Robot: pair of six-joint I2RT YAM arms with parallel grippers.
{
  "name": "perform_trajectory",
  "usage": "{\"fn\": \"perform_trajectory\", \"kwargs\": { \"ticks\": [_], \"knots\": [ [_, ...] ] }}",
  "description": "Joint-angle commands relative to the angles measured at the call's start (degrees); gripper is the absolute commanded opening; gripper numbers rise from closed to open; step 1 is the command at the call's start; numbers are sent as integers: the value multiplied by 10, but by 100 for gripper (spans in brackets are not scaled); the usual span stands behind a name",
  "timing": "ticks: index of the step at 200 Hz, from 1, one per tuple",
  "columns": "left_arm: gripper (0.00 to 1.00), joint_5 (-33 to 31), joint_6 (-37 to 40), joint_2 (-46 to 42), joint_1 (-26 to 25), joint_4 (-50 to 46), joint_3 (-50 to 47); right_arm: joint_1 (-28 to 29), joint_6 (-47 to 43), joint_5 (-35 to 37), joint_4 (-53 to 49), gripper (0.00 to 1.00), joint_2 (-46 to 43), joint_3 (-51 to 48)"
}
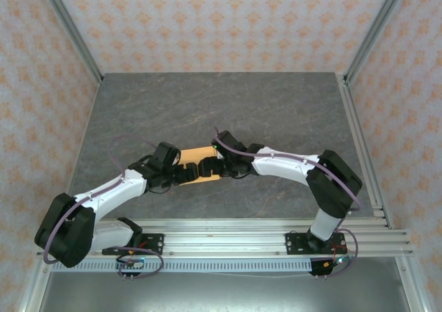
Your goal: Fold the paper box
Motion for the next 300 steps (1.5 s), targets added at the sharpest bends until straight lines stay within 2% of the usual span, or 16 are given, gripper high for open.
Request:
{"fn": "perform_trajectory", "kwargs": {
  "ticks": [1, 37, 66, 92, 127, 227, 245, 300],
  "knots": [
    [89, -2, 9, 3, 5, 10, -3, -2, 0, 10, -4, 82, 13, -2],
    [94, -15, 14, 8, 5, 10, -3, -2, -4, 14, -7, 86, 21, 2],
    [94, -13, 8, 11, 5, 19, -4, -2, 5, 7, -7, 87, 25, 5],
    [94, -12, 0, 9, 5, 25, -7, -5, 24, -1, 5, 91, 14, -9],
    [83, -6, -5, 11, 7, 33, -7, -19, 49, -19, 41, 85, 4, -37],
    [81, 35, -26, 7, 12, 51, -6, -21, 48, -51, 56, 74, 5, -28],
    [81, 39, -32, 5, 11, 56, -8, -21, 48, -53, 56, 70, 7, -28],
    [71, 43, -38, 10, 11, 59, -6, -21, 48, -40, 41, 66, 9, -25]
  ]
}}
